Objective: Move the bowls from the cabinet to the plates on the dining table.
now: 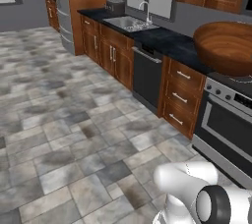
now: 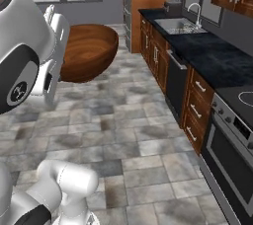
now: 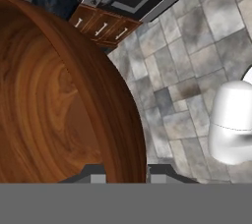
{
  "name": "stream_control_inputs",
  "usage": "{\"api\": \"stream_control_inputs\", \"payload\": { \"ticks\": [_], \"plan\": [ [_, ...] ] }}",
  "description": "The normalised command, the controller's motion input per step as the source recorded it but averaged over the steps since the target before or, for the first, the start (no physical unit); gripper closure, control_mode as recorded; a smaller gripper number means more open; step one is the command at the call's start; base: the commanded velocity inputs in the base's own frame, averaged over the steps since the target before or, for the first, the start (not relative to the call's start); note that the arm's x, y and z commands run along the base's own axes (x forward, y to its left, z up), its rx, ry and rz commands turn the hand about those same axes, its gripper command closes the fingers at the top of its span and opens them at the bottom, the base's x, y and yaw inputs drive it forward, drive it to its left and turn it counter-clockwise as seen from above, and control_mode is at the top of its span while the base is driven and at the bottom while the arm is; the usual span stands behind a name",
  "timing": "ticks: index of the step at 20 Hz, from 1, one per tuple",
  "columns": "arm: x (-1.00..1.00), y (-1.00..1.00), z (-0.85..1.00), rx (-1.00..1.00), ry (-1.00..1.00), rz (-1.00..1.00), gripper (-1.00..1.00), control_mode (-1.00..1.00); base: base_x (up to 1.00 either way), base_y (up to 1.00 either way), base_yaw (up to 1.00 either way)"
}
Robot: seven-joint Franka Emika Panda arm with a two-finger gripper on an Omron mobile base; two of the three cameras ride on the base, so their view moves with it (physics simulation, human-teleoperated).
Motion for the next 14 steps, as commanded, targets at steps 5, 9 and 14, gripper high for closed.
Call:
{"api": "stream_control_inputs", "payload": {
  "ticks": [5,9,14],
  "plan": [
    [0.00,0.00,0.00,0.00,0.00,0.00,1.00,1.00,0.00,0.00,0.25],
    [0.00,0.00,0.00,0.00,0.00,0.00,1.00,1.00,0.00,0.04,0.25],
    [0.00,0.00,0.00,0.00,0.00,0.00,1.00,1.00,-0.02,0.13,0.23]
  ]
}}
